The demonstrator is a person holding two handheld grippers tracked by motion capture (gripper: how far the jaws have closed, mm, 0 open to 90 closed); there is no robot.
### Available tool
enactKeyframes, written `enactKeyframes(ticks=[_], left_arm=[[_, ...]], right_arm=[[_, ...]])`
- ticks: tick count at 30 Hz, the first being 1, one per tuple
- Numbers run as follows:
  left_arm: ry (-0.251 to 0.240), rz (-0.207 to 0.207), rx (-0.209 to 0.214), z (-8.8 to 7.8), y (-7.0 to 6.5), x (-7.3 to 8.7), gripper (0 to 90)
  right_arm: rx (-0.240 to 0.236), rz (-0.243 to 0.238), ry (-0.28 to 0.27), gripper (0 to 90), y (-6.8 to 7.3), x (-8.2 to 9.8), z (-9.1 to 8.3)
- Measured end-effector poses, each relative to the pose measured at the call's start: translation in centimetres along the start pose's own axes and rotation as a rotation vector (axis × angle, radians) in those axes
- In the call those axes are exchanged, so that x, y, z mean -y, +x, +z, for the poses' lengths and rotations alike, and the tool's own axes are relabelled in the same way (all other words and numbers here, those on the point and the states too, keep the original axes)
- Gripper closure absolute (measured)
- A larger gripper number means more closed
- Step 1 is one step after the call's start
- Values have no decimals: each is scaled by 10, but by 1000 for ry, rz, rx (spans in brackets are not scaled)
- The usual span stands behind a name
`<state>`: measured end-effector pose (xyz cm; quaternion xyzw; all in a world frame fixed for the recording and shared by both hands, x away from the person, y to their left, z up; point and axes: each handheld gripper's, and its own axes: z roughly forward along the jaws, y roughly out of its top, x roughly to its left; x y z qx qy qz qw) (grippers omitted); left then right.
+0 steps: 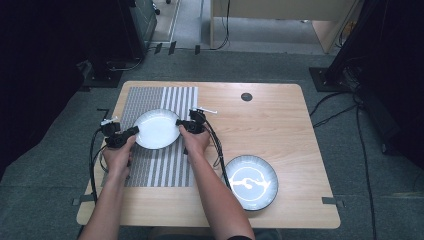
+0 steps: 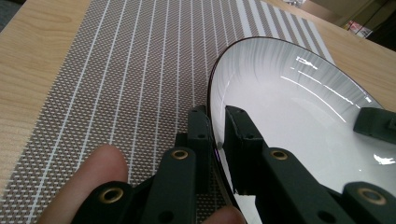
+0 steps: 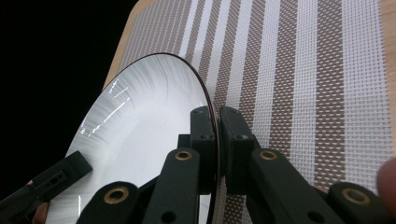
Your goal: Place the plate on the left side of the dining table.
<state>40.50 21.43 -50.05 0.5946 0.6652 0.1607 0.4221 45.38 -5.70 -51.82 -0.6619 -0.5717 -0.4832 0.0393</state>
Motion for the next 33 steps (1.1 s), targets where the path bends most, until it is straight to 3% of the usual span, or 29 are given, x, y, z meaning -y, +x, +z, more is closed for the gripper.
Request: enactKeyframes(ticks=[7, 16, 33], left_arm=[[-2, 10, -25, 7, -3, 4, 771], [4, 24, -29, 11, -1, 6, 770], [22, -12, 16, 14, 3, 6, 736]], right_arm=[[39, -25, -25, 851, 0, 0, 8], [48, -66, -41, 842, -1, 1, 11], [68, -64, -66, 830, 1, 3, 13]])
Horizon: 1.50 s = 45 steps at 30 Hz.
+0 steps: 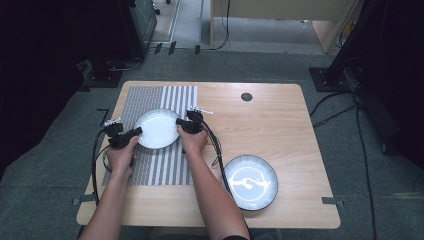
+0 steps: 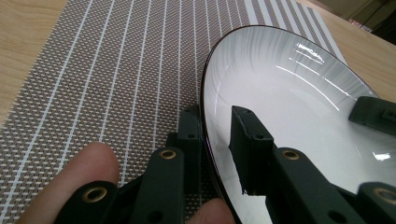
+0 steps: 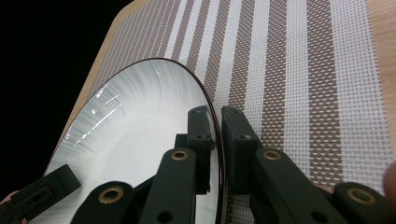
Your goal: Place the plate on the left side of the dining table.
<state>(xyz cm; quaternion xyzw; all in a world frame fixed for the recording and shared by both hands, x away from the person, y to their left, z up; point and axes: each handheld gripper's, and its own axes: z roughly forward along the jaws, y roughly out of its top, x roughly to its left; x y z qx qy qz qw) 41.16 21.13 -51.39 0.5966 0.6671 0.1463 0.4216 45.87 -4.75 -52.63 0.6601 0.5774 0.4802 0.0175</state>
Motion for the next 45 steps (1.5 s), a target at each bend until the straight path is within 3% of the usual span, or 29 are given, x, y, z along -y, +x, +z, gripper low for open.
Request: enactKeyframes(ticks=[10, 15, 19, 22, 24, 26, 30, 32, 36, 39, 45], left_arm=[[-2, 8, 15, -1, 1, 0, 718], [2, 13, 15, 0, 2, -1, 719], [8, 12, 23, 0, 3, -1, 711], [14, 16, 24, 1, 2, -1, 696], [22, 7, 35, 1, 3, -1, 680], [23, -3, 38, 0, 4, -2, 647], [15, -26, 30, -2, 7, -3, 552], [17, -17, 7, -5, 7, -3, 522], [16, 1, -25, -9, 4, -1, 373], [19, 24, -52, -13, 3, 0, 287], [8, 53, -69, -25, -1, 4, 225]], right_arm=[[-4, 1, 2, 794, 0, 3, 2], [4, 37, 1, 791, 1, 5, 2], [4, 22, -11, 782, 2, 6, 2], [-13, 59, 1, 744, 0, 4, 2], [-39, 115, 29, 678, -1, 0, 2], [-60, 141, 56, 622, -1, -4, 2], [-44, 110, 33, 520, -5, -10, -2], [-39, 88, 35, 494, -7, -11, -4], [57, -63, 28, 415, -3, -14, -9], [111, -122, 43, 419, -2, -16, -11], [107, -180, 98, 307, 3, -20, -17]])
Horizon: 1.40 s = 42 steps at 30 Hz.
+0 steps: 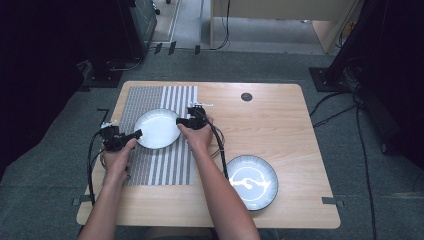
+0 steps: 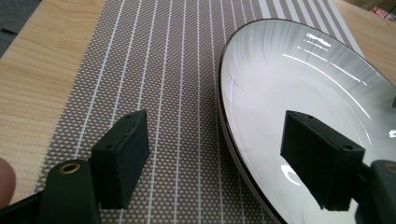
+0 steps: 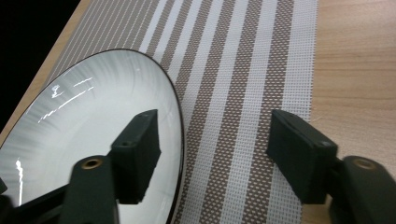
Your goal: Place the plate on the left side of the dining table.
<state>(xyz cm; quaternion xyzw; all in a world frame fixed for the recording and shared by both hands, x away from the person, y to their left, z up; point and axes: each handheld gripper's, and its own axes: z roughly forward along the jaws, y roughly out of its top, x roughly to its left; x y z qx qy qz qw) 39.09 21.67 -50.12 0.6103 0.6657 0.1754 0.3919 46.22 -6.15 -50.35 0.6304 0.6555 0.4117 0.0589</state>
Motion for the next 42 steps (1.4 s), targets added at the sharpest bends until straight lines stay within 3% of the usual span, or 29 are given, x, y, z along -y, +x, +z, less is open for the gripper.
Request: enactKeyframes(ticks=[3, 6, 13, 19, 26, 32, 35, 39, 42], left_arm=[[-3, 16, 11, -7, -2, 3, 210], [-15, 26, 13, -14, -3, 5, 199], [-16, 36, -2, -31, -1, 11, 188], [-15, 33, 7, -40, -1, 15, 178], [-26, 11, 30, -53, -2, 19, 171], [-27, 25, 36, -60, -2, 24, 169], [-18, 26, 67, -63, -2, 27, 169], [-4, 43, 50, -68, -3, 32, 169], [-2, 50, 36, -71, -2, 38, 169]], right_arm=[[-7, -30, 4, 274, 2, -1, -5], [17, -48, 14, 272, 4, -2, -10], [-16, -91, -31, 278, 5, -5, -29], [-32, -127, -21, 249, 5, -4, -46], [-17, -150, -52, 223, 1, -1, -69], [-17, -154, -64, 222, -3, -1, -86], [1, -178, -80, 223, -4, 0, -94], [6, -186, -88, 223, -8, 2, -103], [30, -224, -98, 224, -9, 4, -111]])
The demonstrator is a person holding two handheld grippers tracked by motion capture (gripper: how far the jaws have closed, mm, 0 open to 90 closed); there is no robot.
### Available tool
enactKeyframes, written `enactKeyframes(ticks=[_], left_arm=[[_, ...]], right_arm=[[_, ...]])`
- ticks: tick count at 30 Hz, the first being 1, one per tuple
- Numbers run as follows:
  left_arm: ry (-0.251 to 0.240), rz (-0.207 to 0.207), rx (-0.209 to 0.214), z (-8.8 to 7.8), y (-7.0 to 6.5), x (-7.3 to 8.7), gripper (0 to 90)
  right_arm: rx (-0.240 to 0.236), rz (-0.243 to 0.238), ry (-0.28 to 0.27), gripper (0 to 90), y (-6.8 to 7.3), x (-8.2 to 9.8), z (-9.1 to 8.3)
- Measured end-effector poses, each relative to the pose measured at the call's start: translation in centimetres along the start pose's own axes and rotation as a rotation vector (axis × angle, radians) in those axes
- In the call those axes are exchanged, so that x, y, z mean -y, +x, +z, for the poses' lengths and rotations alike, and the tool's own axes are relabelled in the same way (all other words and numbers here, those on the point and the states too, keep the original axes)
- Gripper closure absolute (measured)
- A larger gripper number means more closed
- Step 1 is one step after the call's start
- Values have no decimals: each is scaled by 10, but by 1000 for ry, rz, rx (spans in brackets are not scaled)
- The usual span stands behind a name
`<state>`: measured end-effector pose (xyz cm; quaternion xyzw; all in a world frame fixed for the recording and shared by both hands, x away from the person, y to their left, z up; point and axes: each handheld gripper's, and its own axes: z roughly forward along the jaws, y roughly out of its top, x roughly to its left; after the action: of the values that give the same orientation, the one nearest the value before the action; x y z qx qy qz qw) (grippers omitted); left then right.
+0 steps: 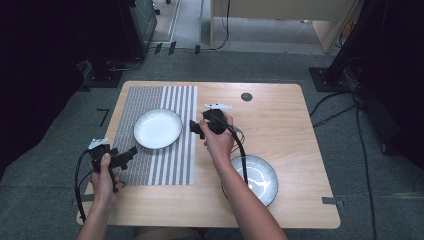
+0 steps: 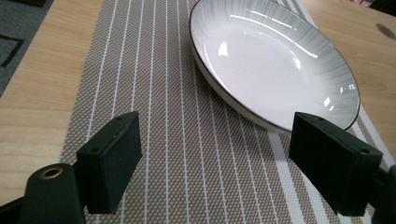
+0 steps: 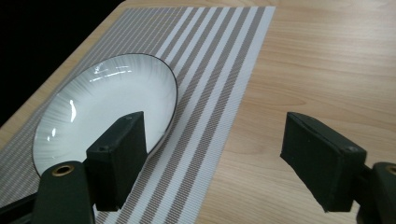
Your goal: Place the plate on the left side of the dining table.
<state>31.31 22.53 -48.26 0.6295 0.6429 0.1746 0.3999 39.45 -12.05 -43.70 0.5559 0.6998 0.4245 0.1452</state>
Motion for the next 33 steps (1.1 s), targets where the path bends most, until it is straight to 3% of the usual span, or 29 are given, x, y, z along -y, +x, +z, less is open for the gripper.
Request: enactKeyframes(ticks=[5, 14, 23, 33], left_arm=[[13, -12, -26, -3, 7, 11, 170], [34, 42, -78, -11, 8, 31, 170], [55, 108, -101, -19, 4, 49, 153], [49, 134, -110, -22, 5, 58, 150]], right_arm=[[-5, -3, -6, 225, -1, 2, -10], [-16, 20, -14, 224, -9, 12, -26], [-6, 39, -31, 213, -27, 21, -48], [39, 60, -64, 215, -53, 35, -77]])
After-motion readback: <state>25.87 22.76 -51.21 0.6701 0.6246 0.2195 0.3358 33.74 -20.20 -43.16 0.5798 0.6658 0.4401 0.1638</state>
